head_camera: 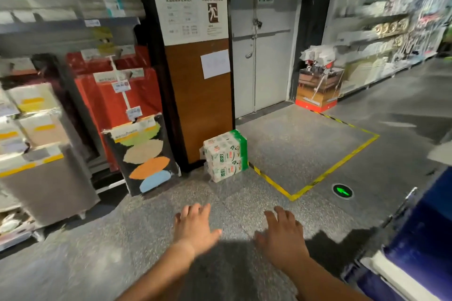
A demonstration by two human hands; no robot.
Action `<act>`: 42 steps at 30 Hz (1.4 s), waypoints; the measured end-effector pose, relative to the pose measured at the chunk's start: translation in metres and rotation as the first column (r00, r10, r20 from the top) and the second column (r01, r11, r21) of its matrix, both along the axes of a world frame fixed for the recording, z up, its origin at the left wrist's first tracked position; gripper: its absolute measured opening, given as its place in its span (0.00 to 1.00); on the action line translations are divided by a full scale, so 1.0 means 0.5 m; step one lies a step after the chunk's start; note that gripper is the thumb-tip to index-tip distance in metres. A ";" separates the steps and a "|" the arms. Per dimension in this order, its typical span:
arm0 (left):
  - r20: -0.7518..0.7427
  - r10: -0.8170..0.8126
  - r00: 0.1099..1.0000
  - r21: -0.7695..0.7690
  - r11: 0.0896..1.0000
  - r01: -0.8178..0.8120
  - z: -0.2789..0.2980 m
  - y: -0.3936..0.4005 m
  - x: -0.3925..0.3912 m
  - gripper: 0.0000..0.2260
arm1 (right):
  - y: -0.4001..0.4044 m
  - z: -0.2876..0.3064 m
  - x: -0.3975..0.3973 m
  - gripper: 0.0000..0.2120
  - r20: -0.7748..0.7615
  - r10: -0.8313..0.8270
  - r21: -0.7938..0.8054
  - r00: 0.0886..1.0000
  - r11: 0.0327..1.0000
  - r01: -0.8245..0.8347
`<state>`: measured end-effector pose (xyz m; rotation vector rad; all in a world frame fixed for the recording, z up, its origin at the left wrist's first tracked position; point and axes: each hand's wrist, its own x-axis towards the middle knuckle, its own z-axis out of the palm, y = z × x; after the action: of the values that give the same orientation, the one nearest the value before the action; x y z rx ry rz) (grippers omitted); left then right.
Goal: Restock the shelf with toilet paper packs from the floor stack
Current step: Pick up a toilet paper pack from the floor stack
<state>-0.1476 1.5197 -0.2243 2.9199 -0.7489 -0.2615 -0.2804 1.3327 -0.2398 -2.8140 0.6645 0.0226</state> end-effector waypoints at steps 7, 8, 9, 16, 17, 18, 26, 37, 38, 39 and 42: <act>-0.040 -0.037 0.998 0.041 0.998 0.039 -0.028 -0.161 0.299 0.35 | -0.122 -0.023 0.283 0.31 -0.031 -0.085 0.049 0.996 0.995 0.086; -0.045 -0.054 0.998 0.044 0.997 0.056 -0.035 -0.186 0.335 0.35 | -0.148 -0.030 0.320 0.31 -0.023 -0.087 0.049 0.996 0.995 0.088; -0.052 -0.066 0.996 0.048 0.996 0.068 -0.041 -0.211 0.373 0.35 | -0.174 -0.040 0.357 0.31 -0.022 -0.084 0.053 0.996 0.995 0.085; -0.059 -0.041 0.997 0.060 0.997 0.045 -0.079 -0.405 0.651 0.36 | -0.390 -0.102 0.636 0.31 -0.061 -0.049 0.055 0.997 0.997 0.052; -0.061 -0.028 0.998 0.059 0.998 0.032 -0.078 -0.433 0.691 0.36 | -0.426 -0.102 0.679 0.31 -0.064 -0.033 0.043 0.997 0.998 0.036; -0.064 -0.010 0.998 0.054 0.998 0.014 -0.075 -0.459 0.729 0.36 | -0.462 -0.097 0.722 0.31 -0.067 -0.019 0.041 0.998 0.999 0.022; -0.092 0.104 0.990 0.038 0.994 -0.101 -0.093 -0.617 1.012 0.38 | -0.668 -0.097 1.043 0.32 -0.156 0.058 0.051 0.986 0.997 -0.051; -0.214 0.184 0.959 0.075 0.982 -0.171 -0.215 -0.780 1.424 0.37 | -0.847 -0.160 1.464 0.35 -0.239 0.136 0.042 0.962 0.991 -0.129; -0.218 0.185 0.958 0.081 0.982 -0.171 -0.221 -0.795 1.465 0.37 | -0.862 -0.155 1.503 0.35 -0.229 0.144 0.045 0.963 0.990 -0.137; -0.215 0.180 0.960 0.090 0.982 -0.165 -0.229 -0.809 1.507 0.37 | -0.878 -0.153 1.543 0.34 -0.222 0.152 0.052 0.963 0.988 -0.144; -0.214 0.184 0.959 0.104 0.981 -0.165 -0.255 -0.847 1.614 0.37 | -0.924 -0.156 1.650 0.31 -0.209 0.161 0.080 0.964 0.986 -0.148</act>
<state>0.6595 1.0964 -0.3516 2.9429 -0.4537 -0.6045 0.5444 0.8707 -0.3179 -2.8187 0.4762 0.3754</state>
